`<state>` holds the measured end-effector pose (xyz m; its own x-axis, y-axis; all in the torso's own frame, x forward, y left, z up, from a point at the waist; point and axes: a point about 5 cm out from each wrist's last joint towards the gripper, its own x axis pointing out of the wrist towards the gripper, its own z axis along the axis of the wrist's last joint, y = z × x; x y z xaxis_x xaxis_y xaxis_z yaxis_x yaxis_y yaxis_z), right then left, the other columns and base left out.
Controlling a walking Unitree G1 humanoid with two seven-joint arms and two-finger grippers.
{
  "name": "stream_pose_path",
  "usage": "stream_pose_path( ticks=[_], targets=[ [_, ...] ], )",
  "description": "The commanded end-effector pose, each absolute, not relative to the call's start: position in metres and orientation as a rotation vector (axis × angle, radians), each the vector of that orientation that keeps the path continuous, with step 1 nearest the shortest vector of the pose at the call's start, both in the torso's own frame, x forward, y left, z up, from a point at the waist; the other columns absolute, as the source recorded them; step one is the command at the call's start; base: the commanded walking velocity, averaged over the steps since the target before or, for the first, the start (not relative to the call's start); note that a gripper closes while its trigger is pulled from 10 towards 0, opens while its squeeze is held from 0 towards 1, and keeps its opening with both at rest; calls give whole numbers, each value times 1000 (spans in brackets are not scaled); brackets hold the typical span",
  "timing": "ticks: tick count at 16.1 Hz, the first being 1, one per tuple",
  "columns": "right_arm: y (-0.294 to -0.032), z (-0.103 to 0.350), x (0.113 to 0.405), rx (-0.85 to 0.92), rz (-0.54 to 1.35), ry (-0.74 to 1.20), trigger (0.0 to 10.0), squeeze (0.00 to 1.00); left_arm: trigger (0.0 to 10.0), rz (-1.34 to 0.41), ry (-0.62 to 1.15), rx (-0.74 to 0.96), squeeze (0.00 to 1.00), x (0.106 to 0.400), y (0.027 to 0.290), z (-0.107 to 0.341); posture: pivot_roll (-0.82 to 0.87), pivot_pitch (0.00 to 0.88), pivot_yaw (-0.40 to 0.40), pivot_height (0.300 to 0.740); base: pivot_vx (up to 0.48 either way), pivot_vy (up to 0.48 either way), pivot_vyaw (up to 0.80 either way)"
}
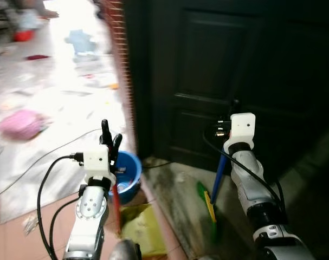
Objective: Sweep floor
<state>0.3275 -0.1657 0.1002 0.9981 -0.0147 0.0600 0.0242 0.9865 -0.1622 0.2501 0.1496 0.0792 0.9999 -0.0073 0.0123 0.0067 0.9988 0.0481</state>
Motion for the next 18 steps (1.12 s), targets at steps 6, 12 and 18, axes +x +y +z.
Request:
stream_pose_path(
  ticks=[6, 12, 18],
  targets=[
    [-160, 115, 332, -165, 21, -132, 10000, 0, 10000, 12, -83, 57, 0, 252, 153, 95, -24, 6, 8, 740, 0, 0, 800],
    [-151, 121, 328, -166, 52, -155, 10000, 0, 10000, 27, -78, 67, 0, 249, 157, 94, -18, 10, 9, 740, 0, 0, 133],
    [-144, 157, 336, -250, 122, -315, 10000, 0, 10000, 17, -86, 61, 0, 249, 156, 95, -19, 12, 8, 740, 42, 0, 0]
  ],
)
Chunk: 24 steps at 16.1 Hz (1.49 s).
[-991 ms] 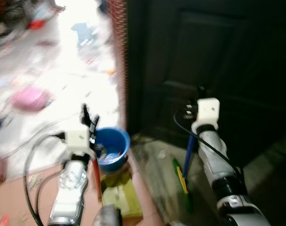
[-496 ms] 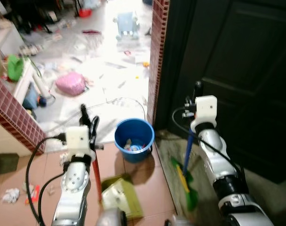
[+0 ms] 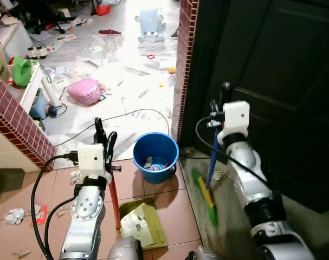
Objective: Sweep floor
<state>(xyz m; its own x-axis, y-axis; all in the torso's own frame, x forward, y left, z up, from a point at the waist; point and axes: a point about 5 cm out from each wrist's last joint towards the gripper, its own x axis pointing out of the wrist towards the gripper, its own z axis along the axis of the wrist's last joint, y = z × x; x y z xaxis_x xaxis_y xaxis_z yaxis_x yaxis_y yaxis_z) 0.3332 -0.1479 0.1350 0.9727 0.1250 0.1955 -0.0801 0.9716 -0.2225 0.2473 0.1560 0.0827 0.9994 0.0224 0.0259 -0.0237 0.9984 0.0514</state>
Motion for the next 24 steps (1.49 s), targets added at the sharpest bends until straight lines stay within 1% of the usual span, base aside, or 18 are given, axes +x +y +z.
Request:
stream_pose_path(
  ticks=[1, 4, 7, 16, 17, 24],
  targets=[
    [-146, 159, 336, -268, 120, -327, 10000, 0, 10000, 18, -87, 61, 0, 248, 157, 95, -19, 12, 8, 740, 270, 0, 0],
    [-147, 160, 336, -284, 126, -336, 10000, 0, 10000, 17, -88, 61, 0, 247, 157, 95, -21, 14, 4, 740, 341, 0, 0],
    [-142, 163, 332, -336, 158, -375, 10000, 0, 10000, 21, -88, 60, 0, 247, 157, 95, -24, 16, 4, 740, 379, 0, 0],
    [-146, 161, 330, -378, 161, -375, 10000, 0, 10000, 30, -77, 46, 0, 246, 158, 94, -24, 16, 2, 740, 323, 346, 0],
    [-147, 161, 330, -380, 161, -376, 10000, 0, 10000, 26, -87, 53, 0, 247, 157, 95, -24, 16, 2, 740, 0, 461, 0],
    [-148, 160, 330, -412, 162, -384, 10000, 0, 10000, 29, -81, 59, 0, 246, 157, 95, -22, 19, 2, 740, 0, 0, 0]
  ],
)
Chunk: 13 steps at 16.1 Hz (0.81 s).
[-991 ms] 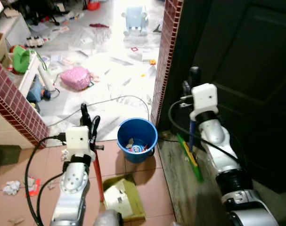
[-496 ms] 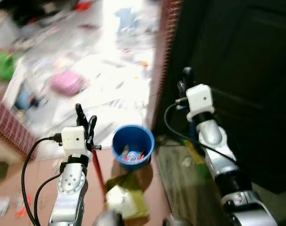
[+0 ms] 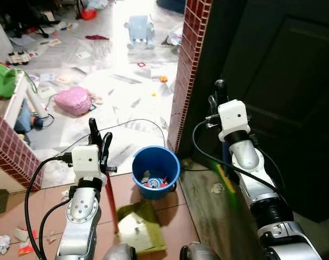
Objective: Sweep floor
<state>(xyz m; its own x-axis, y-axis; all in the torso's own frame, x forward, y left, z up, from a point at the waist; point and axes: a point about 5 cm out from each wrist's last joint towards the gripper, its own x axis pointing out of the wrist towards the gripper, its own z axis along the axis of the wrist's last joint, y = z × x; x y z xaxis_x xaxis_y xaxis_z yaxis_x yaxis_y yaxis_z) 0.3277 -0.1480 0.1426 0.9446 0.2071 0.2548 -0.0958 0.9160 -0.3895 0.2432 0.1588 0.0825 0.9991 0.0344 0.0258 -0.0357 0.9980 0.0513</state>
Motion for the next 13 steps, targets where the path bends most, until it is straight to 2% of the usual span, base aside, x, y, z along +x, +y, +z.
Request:
stream_pose_path(
  ticks=[1, 5, 7, 11, 13],
  targets=[
    [-148, 159, 329, -415, 161, -381, 10000, 0, 10000, 30, -81, 59, 0, 245, 158, 95, -17, 22, 5, 740, 0, 0, 0],
    [-149, 145, 327, -443, 158, -350, 10000, 0, 10000, 36, -83, 64, 0, 242, 162, 99, 3, 57, 12, 740, 0, 0, 0],
    [-143, 124, 325, -476, 177, -304, 10000, 0, 10000, 40, -60, 83, 0, 229, 170, 100, 46, 124, 29, 740, 0, 0, 0],
    [-121, 94, 321, -371, 241, -193, 10000, 0, 10000, 46, -28, 115, 0, 210, 179, 105, 114, 187, 44, 740, 0, 0, 0],
    [-98, 94, 321, -253, 305, -170, 10000, 0, 10000, 56, -13, 128, 0, 205, 186, 107, 130, 188, 55, 740, 0, 0, 0]
  ],
)
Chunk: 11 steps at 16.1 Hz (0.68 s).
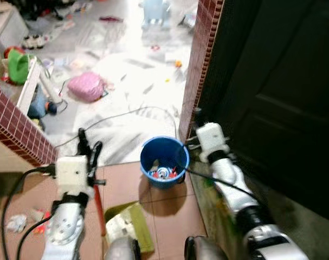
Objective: Sweep floor
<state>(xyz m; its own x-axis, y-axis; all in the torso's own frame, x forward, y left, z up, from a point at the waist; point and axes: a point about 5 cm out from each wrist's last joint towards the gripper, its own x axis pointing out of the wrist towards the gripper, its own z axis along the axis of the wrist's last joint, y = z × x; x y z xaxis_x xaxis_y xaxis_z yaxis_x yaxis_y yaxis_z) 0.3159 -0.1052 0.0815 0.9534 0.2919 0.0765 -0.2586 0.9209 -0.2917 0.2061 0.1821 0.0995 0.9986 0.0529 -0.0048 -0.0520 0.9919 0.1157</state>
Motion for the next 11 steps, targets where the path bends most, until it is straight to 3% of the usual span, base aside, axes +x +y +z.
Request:
stream_pose_path(
  ticks=[1, 6, 11],
  targets=[
    [-93, 98, 322, -197, 319, -165, 10000, 0, 10000, 53, -14, 129, 0, 207, 185, 108, 127, 186, 55, 740, 0, 0, 0],
    [-69, 141, 310, -7, 572, -173, 10000, 0, 10000, 18, -11, 116, 0, 223, 175, 106, 55, 155, 60, 740, 0, 0, 0],
    [-85, 193, 311, -350, 628, -464, 10000, 0, 10000, 9, -21, 97, 0, 233, 169, 106, 30, 132, 47, 740, 0, 0, 0]
  ],
)
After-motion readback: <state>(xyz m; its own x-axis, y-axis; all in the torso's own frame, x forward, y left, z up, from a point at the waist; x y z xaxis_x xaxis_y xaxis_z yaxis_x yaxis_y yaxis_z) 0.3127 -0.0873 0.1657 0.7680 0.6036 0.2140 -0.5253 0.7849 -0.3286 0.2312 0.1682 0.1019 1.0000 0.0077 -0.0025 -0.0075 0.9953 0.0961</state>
